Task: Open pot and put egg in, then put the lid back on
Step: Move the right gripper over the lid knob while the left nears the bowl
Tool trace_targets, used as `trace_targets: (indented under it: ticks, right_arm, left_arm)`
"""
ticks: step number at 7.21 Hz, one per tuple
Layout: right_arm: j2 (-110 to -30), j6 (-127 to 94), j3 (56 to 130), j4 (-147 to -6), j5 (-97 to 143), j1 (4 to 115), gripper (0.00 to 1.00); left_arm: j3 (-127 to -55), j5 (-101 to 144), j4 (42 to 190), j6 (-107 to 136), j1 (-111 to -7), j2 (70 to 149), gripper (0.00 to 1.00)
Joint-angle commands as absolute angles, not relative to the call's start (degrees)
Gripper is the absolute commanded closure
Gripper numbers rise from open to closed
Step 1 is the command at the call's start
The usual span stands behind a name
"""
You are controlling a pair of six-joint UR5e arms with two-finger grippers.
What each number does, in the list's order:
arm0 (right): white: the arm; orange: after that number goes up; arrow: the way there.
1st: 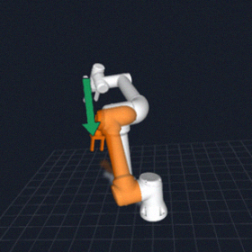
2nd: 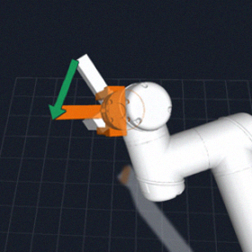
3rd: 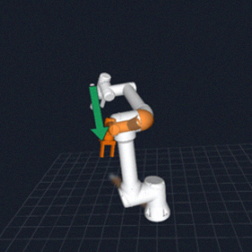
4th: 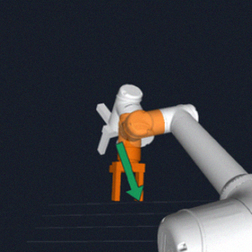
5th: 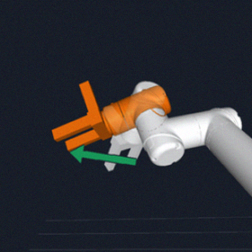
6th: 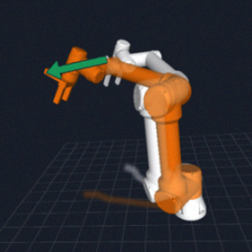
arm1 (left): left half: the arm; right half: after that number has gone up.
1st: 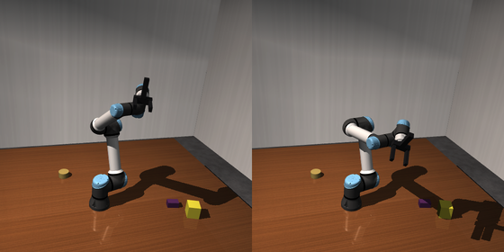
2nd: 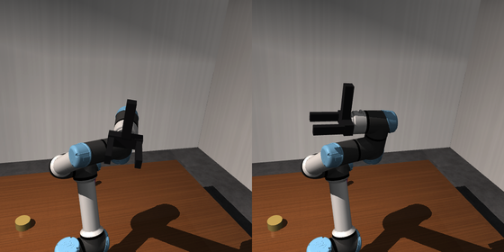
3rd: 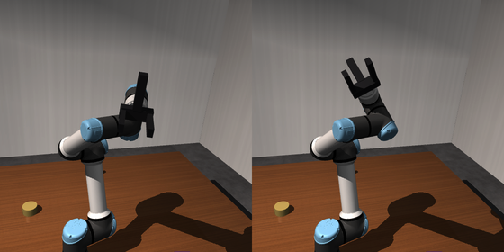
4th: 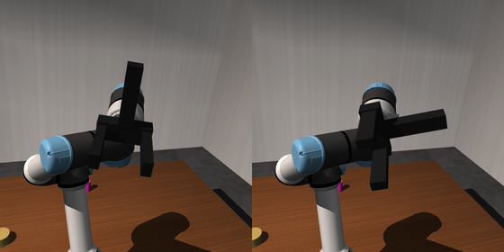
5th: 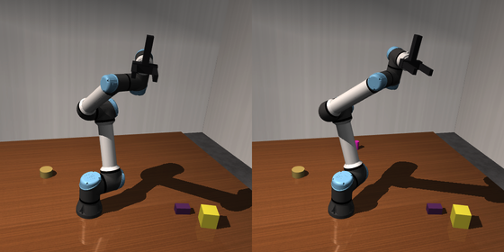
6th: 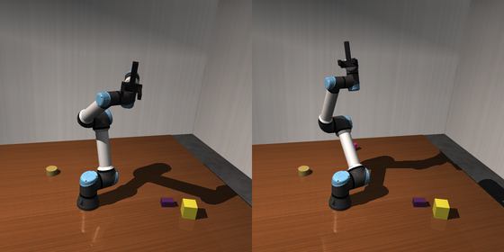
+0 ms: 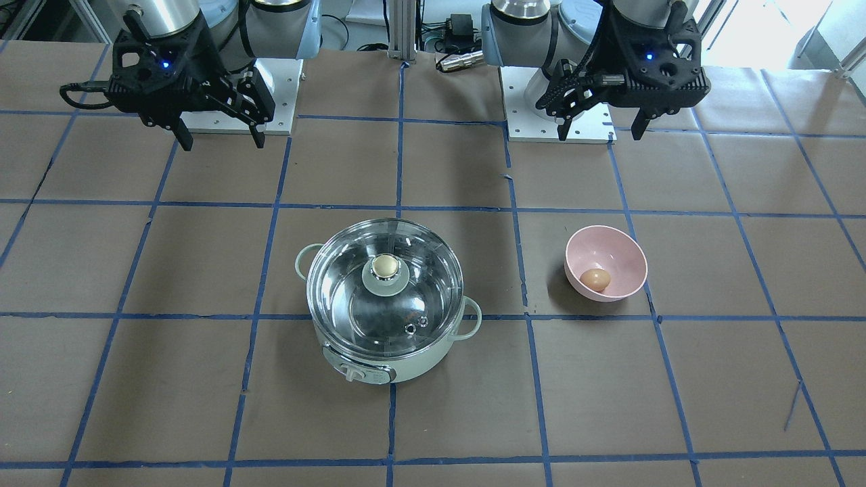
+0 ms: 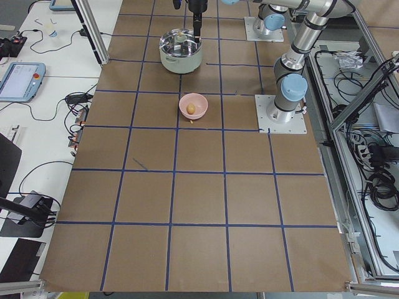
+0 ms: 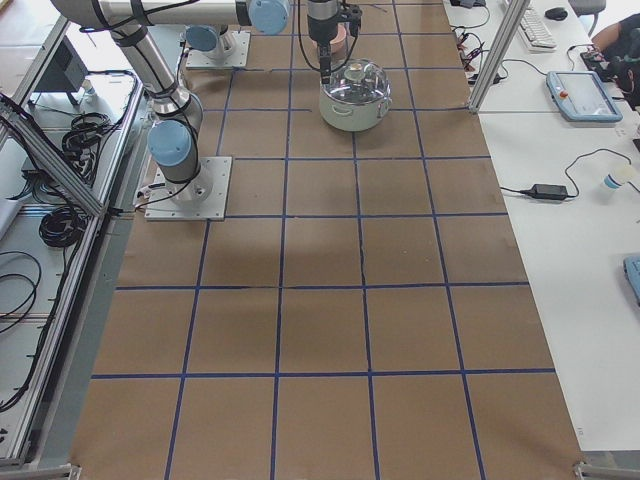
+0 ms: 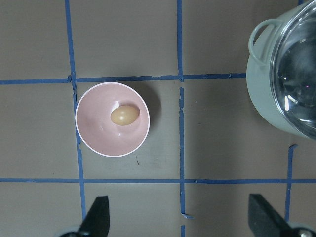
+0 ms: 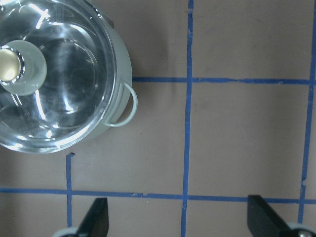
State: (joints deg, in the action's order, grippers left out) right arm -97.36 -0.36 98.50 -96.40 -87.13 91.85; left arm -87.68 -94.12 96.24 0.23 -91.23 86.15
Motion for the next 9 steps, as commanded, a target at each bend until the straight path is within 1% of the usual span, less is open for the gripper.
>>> trace_targets:
  ticks: [1,2,3,4,5,7,8,9]
  right_arm:
    - [-91.3,-8.9,95.3,-103.8,-87.5,98.5,0.01]
    - [-87.0,-16.9,91.3,-105.5,-87.2,103.0,0.0]
    - [-82.1,-22.3,89.2,-108.5,-87.6,107.0,0.0]
    - [-77.2,-25.3,89.3,-115.7,-87.7,109.3,0.0]
    - [-74.3,-27.7,89.3,-120.1,-87.7,110.6,0.01]
    - [-72.9,-26.9,91.2,-120.8,-89.7,110.7,0.01]
    - [-72.7,-26.8,91.1,-120.8,-89.9,110.7,0.02]
    - [-72.5,-26.8,91.2,-120.9,-89.9,110.7,0.05]
  left_arm:
    - [-89.4,-94.0,96.2,-0.7,-90.4,86.4,0.0]
    - [-91.6,-94.1,94.2,-4.2,-90.2,86.7,0.0]
    - [-94.4,-94.1,92.0,-7.2,-89.9,86.8,0.0]
    - [-97.3,-94.6,89.6,-9.5,-89.0,87.2,0.0]
    - [-100.1,-94.5,85.6,-13.1,-86.9,88.2,0.0]
    - [-104.7,-94.3,81.3,-22.4,-82.6,88.9,0.0]
    - [-106.4,-94.1,79.6,-27.4,-80.9,89.0,0.0]
    - [-108.9,-94.2,74.9,-32.6,-79.6,89.8,0.0]
